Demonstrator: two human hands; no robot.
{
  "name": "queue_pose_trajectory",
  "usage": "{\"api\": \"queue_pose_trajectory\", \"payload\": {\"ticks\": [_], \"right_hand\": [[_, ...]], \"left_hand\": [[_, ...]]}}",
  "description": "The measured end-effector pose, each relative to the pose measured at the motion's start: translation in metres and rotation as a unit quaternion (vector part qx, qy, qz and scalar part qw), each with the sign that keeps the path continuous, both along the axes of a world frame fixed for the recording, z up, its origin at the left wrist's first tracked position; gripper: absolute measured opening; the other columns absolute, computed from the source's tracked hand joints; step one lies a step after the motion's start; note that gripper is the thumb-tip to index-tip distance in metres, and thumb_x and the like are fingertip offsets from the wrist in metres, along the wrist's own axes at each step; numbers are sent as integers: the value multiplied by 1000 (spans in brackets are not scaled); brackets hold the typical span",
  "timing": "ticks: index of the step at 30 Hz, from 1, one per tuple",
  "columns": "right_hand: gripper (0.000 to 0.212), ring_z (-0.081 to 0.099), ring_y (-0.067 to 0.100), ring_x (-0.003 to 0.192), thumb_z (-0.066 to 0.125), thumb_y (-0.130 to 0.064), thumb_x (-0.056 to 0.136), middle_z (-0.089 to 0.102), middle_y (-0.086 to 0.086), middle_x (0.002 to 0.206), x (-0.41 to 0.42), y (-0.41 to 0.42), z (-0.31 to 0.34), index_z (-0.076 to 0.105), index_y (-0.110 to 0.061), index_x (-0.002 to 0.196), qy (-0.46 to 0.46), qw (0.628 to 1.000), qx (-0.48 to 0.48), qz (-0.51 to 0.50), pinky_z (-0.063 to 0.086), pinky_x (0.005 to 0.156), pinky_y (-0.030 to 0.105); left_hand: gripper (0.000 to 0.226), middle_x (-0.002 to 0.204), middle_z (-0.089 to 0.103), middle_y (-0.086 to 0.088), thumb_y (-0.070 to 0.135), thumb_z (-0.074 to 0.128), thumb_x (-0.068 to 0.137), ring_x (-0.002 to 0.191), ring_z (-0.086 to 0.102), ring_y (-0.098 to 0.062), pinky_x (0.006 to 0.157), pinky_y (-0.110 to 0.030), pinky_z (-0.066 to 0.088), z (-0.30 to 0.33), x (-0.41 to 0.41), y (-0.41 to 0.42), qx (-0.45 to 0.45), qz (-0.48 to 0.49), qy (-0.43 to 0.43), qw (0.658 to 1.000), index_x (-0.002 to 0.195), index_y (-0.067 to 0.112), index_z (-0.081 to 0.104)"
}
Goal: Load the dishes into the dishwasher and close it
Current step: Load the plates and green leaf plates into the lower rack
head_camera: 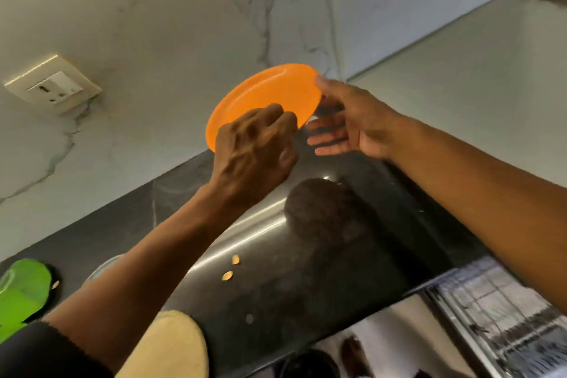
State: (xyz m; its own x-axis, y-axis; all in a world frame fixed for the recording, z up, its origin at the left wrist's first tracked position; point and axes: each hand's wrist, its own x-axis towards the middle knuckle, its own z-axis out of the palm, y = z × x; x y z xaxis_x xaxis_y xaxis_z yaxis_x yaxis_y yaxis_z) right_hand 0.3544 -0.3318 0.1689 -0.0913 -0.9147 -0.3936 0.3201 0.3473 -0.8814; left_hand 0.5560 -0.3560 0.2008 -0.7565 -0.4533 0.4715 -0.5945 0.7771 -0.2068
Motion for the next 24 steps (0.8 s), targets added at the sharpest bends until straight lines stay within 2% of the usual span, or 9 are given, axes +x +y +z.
{"api": "queue_pose_trajectory", "payload": {"ticks": [3, 6, 9, 11, 13, 16, 20, 22, 24], "right_hand": [[52, 78, 33, 93, 70, -57, 89, 78, 11, 109, -85, 44, 13, 63, -21, 127, -38, 994, -36, -92, 63, 72, 49], [50, 76, 31, 101, 71, -32, 93, 74, 8, 121, -173, 104, 18, 55, -20, 139, 14, 986, -44, -159, 63, 71, 46], [50, 73, 34, 108, 70, -21, 94, 73, 8, 124, -261, 183, 9, 53, -14, 141, 68, 974, -40, -211, 64, 76, 48], [47, 75, 31, 106, 72, -20, 94, 74, 6, 123, -308, 236, -1, 57, -15, 138, 95, 967, -35, -235, 64, 79, 47], [39, 76, 27, 100, 72, -19, 94, 77, 4, 117, -352, 292, -13, 62, -15, 132, 122, 955, -24, -269, 65, 74, 42], [26, 77, 26, 96, 73, -20, 94, 79, 2, 109, -403, 374, -35, 66, -20, 119, 177, 934, 20, -311, 65, 68, 39], [47, 71, 27, 101, 72, -21, 95, 70, 3, 120, -458, 462, -76, 56, -18, 139, 241, 910, 96, -324, 61, 69, 38], [46, 69, 29, 101, 69, -18, 98, 68, 6, 118, -479, 493, -105, 54, -16, 141, 256, 903, 124, -321, 60, 68, 40], [36, 69, 31, 98, 66, -16, 100, 69, 5, 112, -495, 514, -141, 57, -21, 135, 277, 896, 145, -314, 59, 69, 43]], "left_hand": [[13, 74, 55, -6, 7, 63, 87, 61, 52, -29, 47, -38, 37, 2, -75, 39, -27, -143, 8, 989, 75, 12, 61], [10, 78, 59, -7, 6, 64, 89, 62, 50, -27, 49, -39, 40, -4, -148, 73, -43, -243, 7, 969, 82, 12, 68], [9, 87, 67, -5, 20, 67, 94, 70, 58, -27, 54, -40, 46, -15, -234, 113, -24, -318, 11, 948, 94, 16, 75], [22, 97, 71, -2, 38, 66, 96, 80, 64, -28, 60, -40, 50, -24, -289, 144, 21, -347, -7, 938, 103, 20, 76], [34, 107, 71, 0, 49, 64, 96, 90, 65, -27, 67, -42, 52, -37, -343, 180, 69, -376, -27, 924, 113, 22, 74], [42, 120, 69, -4, 48, 64, 95, 103, 64, -27, 73, -42, 54, -62, -410, 235, 134, -414, -59, 899, 125, 19, 70], [46, 133, 62, -3, 42, 60, 96, 115, 58, -25, 82, -42, 54, -115, -480, 298, 227, -420, -123, 870, 137, 20, 62], [48, 135, 61, -1, 41, 59, 97, 118, 58, -24, 86, -43, 53, -151, -508, 321, 277, -410, -152, 856, 141, 20, 59], [51, 136, 62, -3, 40, 60, 97, 120, 58, -25, 90, -44, 55, -194, -530, 338, 323, -387, -181, 844, 143, 18, 57]]}}
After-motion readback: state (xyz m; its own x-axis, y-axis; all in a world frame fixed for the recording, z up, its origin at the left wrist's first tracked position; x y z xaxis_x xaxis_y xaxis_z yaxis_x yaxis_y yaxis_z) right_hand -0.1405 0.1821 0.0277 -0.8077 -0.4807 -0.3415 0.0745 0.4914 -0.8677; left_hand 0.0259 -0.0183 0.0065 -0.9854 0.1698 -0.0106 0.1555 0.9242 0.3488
